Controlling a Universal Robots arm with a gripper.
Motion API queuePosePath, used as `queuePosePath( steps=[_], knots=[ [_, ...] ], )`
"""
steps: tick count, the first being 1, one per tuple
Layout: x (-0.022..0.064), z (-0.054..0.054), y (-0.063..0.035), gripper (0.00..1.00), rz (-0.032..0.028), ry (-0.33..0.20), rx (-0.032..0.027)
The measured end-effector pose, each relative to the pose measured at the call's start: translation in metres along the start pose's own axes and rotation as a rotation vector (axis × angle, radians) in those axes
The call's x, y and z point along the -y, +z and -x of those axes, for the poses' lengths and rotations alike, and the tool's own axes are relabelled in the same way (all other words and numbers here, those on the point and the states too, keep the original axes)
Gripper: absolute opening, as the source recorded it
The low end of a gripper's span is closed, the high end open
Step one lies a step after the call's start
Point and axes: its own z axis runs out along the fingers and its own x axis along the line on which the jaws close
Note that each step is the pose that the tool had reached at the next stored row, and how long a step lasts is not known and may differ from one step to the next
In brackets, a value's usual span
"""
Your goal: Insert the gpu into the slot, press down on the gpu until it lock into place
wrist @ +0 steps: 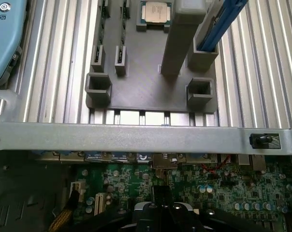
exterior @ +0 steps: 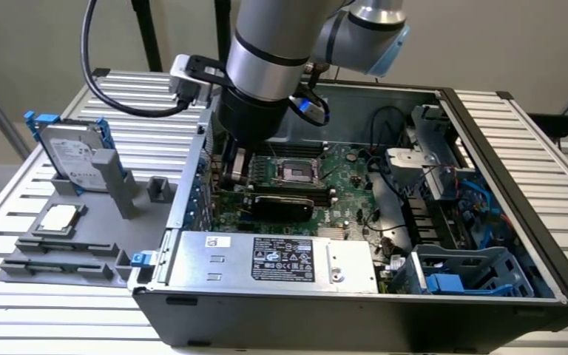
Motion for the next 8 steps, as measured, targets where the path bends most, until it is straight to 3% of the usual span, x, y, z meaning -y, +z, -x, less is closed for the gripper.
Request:
queuePosePath(
  steps=[4, 8],
  knots=[
    [-0.0006, 0.0001, -0.001, 0.11, 0.015, 0.001, -0.0035],
    [-0.0011, 0.0001, -0.0029, 0.11, 0.0261, 0.003, -0.0131]
  ],
)
